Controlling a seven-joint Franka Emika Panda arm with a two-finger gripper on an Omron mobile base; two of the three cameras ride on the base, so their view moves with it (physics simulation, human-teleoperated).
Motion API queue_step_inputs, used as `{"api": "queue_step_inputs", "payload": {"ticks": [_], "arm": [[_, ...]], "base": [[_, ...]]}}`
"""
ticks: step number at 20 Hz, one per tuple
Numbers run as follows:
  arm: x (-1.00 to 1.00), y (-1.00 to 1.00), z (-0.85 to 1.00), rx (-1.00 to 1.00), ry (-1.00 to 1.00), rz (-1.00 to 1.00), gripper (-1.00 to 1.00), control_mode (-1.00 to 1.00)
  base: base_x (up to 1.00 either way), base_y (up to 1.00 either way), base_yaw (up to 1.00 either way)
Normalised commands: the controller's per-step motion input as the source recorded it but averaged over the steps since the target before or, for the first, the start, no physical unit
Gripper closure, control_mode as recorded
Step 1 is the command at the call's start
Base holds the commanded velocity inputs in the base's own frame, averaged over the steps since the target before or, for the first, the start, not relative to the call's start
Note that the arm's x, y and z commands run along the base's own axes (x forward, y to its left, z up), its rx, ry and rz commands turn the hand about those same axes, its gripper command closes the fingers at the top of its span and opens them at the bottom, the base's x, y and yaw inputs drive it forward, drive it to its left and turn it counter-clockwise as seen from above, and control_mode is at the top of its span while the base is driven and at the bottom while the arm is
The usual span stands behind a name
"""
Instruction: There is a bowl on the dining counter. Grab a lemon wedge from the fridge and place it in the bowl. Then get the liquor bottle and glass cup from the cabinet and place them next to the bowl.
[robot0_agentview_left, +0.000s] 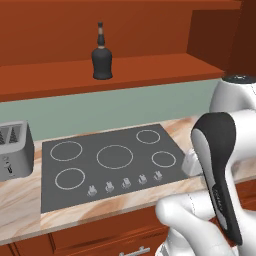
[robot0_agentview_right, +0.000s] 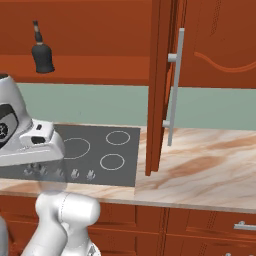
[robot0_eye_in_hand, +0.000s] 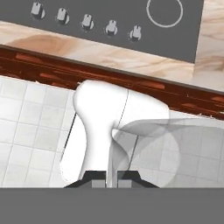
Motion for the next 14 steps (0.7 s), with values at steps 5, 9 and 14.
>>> {"api": "queue_step_inputs", "payload": {"ticks": [5, 9, 14], "arm": [[-0.1, 0.0, -0.03, 0.0, 0.0, -0.01, 1.0, 1.0], [0.0, 0.0, 0.0, 0.0, 0.0, 0.0, 1.0, 1.0], [0.0, 0.0, 0.0, 0.0, 0.0, 0.0, 1.0, 1.0]], "base": [[-0.75, 0.0, -0.06], [-1.0, -0.01, -0.13], [-1.0, -0.23, -0.22]]}}
